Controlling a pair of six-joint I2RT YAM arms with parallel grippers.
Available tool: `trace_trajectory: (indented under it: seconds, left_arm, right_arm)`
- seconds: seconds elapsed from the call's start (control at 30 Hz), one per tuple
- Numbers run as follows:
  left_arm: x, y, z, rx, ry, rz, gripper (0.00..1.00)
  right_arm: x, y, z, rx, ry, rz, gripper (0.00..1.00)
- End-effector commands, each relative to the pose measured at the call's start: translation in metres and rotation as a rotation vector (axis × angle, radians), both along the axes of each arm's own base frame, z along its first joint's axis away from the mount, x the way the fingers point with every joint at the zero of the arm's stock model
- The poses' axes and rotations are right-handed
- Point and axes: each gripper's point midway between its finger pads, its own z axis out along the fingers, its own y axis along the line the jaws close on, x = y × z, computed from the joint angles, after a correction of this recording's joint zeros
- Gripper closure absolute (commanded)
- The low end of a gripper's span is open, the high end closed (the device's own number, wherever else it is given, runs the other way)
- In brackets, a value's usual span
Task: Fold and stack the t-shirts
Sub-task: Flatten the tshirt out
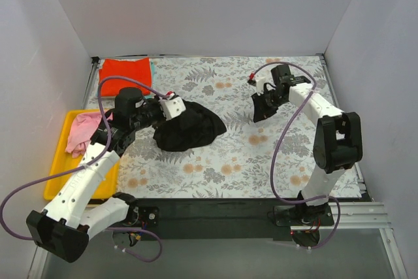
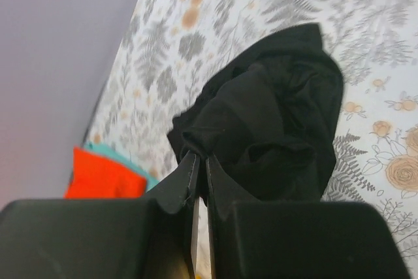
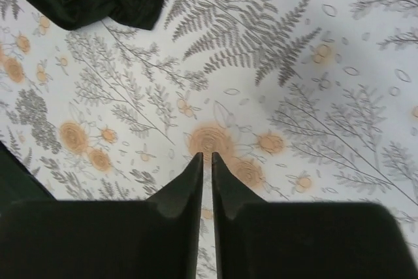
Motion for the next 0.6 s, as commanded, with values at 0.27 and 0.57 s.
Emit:
trace_trajectory:
  seconds: [0.27,0.57]
  left_arm:
    - [0.045,0.143,0.045,-0.174,-0.14,0.907,1.0]
    - [0.038,0.176,0.077,-0.251,-0.194,1.056,1.0]
  right_arm:
    - [0.016,0.103,-0.022,0.021,0.053,0.14,0.56]
    - [0.017,0.147,-0.058,-0.091,0.032,0.208,0.49]
